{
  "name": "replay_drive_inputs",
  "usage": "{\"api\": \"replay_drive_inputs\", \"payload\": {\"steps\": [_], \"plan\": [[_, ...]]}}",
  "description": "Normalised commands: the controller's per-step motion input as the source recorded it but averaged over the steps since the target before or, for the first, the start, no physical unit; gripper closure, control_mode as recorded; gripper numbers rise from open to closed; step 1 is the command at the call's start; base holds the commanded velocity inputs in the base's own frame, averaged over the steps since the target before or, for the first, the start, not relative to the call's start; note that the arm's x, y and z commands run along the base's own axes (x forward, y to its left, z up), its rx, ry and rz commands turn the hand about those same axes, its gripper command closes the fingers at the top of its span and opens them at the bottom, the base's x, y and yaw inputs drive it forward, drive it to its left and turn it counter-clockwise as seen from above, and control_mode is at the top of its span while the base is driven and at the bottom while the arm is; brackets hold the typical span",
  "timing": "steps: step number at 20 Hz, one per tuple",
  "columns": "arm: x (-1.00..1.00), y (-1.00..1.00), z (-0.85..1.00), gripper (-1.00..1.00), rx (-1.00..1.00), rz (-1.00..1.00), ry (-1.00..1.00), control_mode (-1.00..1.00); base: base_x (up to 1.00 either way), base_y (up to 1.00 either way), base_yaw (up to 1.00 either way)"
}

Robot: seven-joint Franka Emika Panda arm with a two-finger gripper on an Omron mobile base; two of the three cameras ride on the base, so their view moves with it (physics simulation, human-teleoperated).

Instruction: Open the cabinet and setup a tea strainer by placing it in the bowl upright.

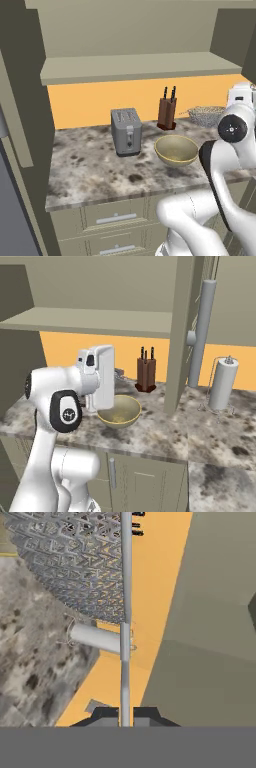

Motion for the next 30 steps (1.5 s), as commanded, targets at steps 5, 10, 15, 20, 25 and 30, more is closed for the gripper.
{"api": "replay_drive_inputs", "payload": {"steps": [5,10,15,20,25,30], "plan": [[0.32,-0.34,-0.49,1.0,0.03,0.54,-0.3,-1.0,0.0,0.0,0.0],[0.35,-0.2,-0.69,1.0,-0.01,0.53,-0.22,-1.0,0.0,0.0,0.0],[0.02,0.0,-0.83,1.0,-0.01,0.42,-0.27,-1.0,0.0,0.0,0.0],[0.01,0.0,-0.86,1.0,0.0,0.31,-0.26,-1.0,0.0,0.0,0.0],[0.05,0.05,-0.69,1.0,0.0,0.15,-0.1,-1.0,0.0,0.0,0.0],[0.21,0.33,-0.23,1.0,-0.01,0.03,0.0,-1.0,0.0,0.0,0.0]]}}
